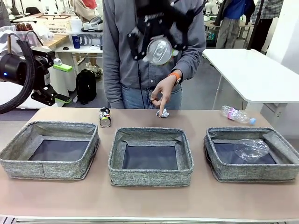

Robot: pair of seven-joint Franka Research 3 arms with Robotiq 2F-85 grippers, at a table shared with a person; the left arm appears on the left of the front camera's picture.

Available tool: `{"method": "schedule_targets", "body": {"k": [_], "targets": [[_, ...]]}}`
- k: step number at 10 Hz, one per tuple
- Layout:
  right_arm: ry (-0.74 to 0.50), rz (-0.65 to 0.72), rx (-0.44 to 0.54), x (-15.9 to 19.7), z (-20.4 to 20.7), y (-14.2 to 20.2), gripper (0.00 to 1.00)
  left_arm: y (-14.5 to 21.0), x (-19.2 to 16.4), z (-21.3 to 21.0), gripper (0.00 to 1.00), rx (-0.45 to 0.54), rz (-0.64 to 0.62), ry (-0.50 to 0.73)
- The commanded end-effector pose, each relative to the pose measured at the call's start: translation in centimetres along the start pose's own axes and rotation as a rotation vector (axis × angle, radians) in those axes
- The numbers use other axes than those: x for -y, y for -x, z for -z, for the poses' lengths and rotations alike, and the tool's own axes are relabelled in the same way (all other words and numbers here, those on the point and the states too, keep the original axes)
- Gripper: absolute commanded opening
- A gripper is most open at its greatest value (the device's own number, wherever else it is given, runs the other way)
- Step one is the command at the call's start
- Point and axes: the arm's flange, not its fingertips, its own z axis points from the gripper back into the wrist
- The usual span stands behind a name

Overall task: Sort the waste into the appropriate baskets.
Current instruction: Place the picked waste into the Fabric basket indicated by the person.

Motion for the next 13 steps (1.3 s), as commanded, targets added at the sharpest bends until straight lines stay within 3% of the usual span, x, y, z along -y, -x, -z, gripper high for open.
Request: {"method": "schedule_targets", "body": {"k": [1,5,8,13], "targets": [[-0.080,-0.189,0.005,0.0,7.9,-0.8,0.16,0.2,0.3,-0.1,1.00,-0.006,-0.007,-0.004],[-0.082,-0.186,-0.066,-0.5,19.4,-1.5,0.16,0.2,0.3,-0.1,1.00,-0.006,-0.007,-0.004],[-0.109,-0.158,-0.118,-0.1,22.1,-2.5,0.16,0.2,0.3,-0.1,1.00,-0.006,-0.007,-0.004],[-0.151,-0.089,-0.073,1.0,22.2,-3.5,0.16,0.2,0.3,-0.1,1.00,-0.006,-0.007,-0.004]]}}
